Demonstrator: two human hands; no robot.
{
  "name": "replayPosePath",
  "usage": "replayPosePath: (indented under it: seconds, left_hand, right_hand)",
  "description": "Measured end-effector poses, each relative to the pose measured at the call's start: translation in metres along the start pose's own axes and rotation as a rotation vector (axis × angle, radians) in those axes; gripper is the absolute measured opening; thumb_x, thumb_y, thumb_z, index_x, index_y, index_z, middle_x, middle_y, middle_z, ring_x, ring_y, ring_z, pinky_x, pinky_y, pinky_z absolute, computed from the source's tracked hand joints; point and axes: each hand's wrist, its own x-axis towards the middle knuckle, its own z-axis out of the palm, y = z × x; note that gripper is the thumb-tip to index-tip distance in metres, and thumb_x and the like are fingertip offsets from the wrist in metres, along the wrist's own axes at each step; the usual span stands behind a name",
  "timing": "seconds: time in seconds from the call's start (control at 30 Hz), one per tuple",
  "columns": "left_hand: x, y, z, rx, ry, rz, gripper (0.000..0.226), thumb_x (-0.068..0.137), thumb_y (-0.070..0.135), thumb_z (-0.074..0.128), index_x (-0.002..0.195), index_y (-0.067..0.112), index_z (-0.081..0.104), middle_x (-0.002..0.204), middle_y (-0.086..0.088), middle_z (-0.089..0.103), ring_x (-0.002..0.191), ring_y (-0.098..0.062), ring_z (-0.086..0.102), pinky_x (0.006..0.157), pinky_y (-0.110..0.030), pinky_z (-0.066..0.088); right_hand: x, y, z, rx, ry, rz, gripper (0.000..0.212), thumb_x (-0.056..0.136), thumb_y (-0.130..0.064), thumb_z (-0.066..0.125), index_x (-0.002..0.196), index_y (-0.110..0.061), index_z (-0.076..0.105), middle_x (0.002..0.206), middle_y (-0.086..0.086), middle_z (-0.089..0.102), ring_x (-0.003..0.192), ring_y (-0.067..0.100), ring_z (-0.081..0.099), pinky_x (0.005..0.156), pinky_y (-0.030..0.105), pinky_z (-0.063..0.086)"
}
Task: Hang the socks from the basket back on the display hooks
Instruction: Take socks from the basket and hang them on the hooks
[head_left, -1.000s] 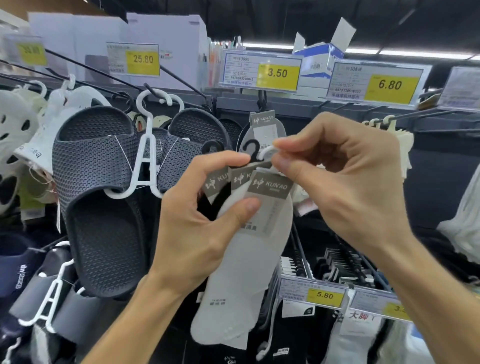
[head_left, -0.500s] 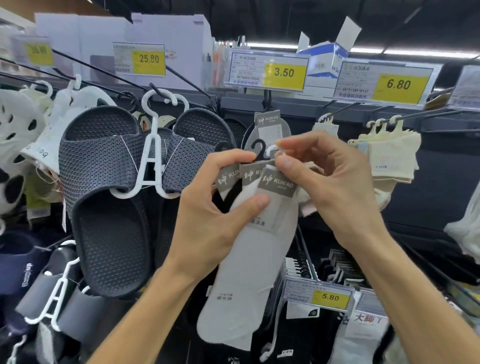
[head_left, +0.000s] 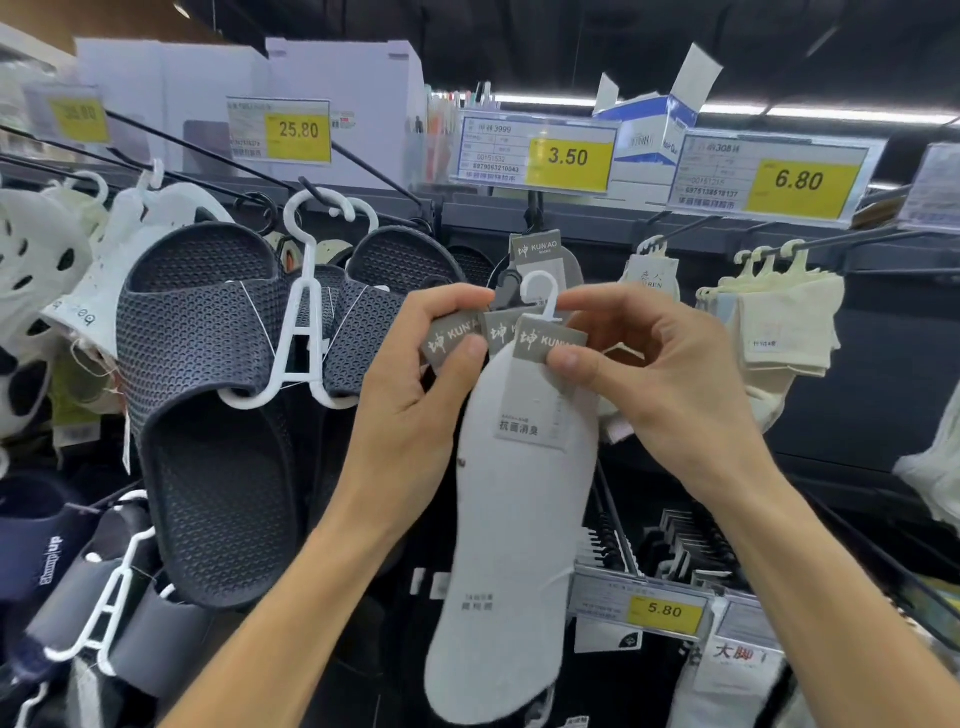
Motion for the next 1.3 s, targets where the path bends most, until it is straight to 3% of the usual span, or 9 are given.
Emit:
replayPosePath:
  seconds: [0.23,0.37,0.53,0.63,0.73,0.9,1.03,1.17,1.3]
  left_hand:
    - [0.003,0.001,-0.006,0.096,0.031,0.012,0.026,0.099,0.016,0.059,0.112,0.038,0.058,0.103,0.027,0.066,0.094,0.005,0.063,0.079,-0.005,0.044]
    - [0.001,-0.003,-0.023,0.181,0.076,0.024,0.026,0.101,0.021,0.055,0.112,0.045,0.057,0.105,0.027,0.064,0.095,0.005,0.061,0.081,-0.005,0.043]
    - [-0.002,-0.005,-0.04,0.228,0.055,0.014,0.027,0.1,0.018,0.056,0.112,0.042,0.059,0.107,0.029,0.063,0.093,0.011,0.059,0.079,-0.002,0.043]
    - [-0.004,-0.005,-0.042,0.214,0.04,0.001,0.025,0.1,0.02,0.056,0.112,0.042,0.06,0.108,0.028,0.063,0.094,0.01,0.059,0.08,-0.003,0.042]
    - [-0.009,-0.006,-0.039,0.193,-0.004,-0.043,0.021,0.1,0.024,0.057,0.113,0.04,0.06,0.103,0.023,0.064,0.089,0.005,0.061,0.077,-0.006,0.045]
    - [-0.012,-0.006,-0.033,0.194,-0.07,-0.096,0.024,0.101,0.023,0.057,0.118,0.039,0.059,0.103,0.023,0.065,0.091,0.003,0.063,0.076,-0.006,0.046]
    - [-0.01,-0.009,-0.027,0.145,-0.079,-0.121,0.037,0.1,0.021,0.058,0.13,0.043,0.052,0.097,0.018,0.067,0.085,0.001,0.065,0.076,-0.012,0.051]
    - [-0.009,-0.014,-0.02,0.102,-0.085,-0.142,0.046,0.1,0.025,0.059,0.135,0.051,0.045,0.092,0.004,0.067,0.078,-0.005,0.064,0.077,-0.02,0.056]
    - [-0.009,-0.018,-0.013,0.077,-0.109,-0.157,0.047,0.101,0.023,0.059,0.136,0.05,0.045,0.091,0.016,0.069,0.082,0.0,0.065,0.079,-0.017,0.053]
  right_hand:
    - [0.006,0.011,-0.001,0.048,-0.086,0.052,0.033,0.079,-0.018,0.08,0.103,-0.039,0.071,0.082,-0.016,0.066,0.078,0.004,0.061,0.068,0.014,0.052]
    - [0.018,0.026,-0.009,0.217,-0.022,0.166,0.028,0.087,-0.011,0.072,0.104,-0.033,0.072,0.088,-0.012,0.065,0.085,0.021,0.065,0.052,0.017,0.054]
    - [0.064,0.043,-0.021,0.045,0.163,0.178,0.025,0.09,-0.01,0.069,0.109,-0.028,0.072,0.094,-0.007,0.067,0.089,0.012,0.064,0.082,0.031,0.057]
    - [0.088,0.053,-0.018,-0.064,0.169,0.153,0.032,0.094,-0.013,0.065,0.125,-0.023,0.066,0.098,-0.006,0.066,0.083,0.001,0.066,0.078,0.024,0.059]
    - [0.106,0.063,-0.01,-0.095,0.163,0.151,0.037,0.095,-0.014,0.062,0.131,-0.024,0.062,0.097,-0.001,0.06,0.09,0.015,0.062,0.086,0.028,0.057]
    - [0.113,0.076,0.003,-0.091,0.193,0.111,0.042,0.096,-0.015,0.06,0.138,-0.023,0.057,0.093,-0.01,0.056,0.09,0.011,0.055,0.096,0.034,0.052]
    - [0.111,0.077,0.005,-0.138,0.201,0.06,0.044,0.097,-0.015,0.058,0.14,-0.019,0.054,0.11,-0.008,0.062,0.1,0.015,0.059,0.099,0.038,0.051]
    - [0.109,0.076,0.004,-0.181,0.189,0.021,0.044,0.099,-0.014,0.056,0.142,-0.015,0.052,0.117,-0.005,0.061,0.101,0.007,0.059,0.096,0.03,0.052]
    - [0.11,0.075,0.001,-0.268,0.141,-0.013,0.044,0.099,-0.017,0.055,0.143,-0.015,0.05,0.116,-0.004,0.057,0.104,0.019,0.059,0.098,0.042,0.05]
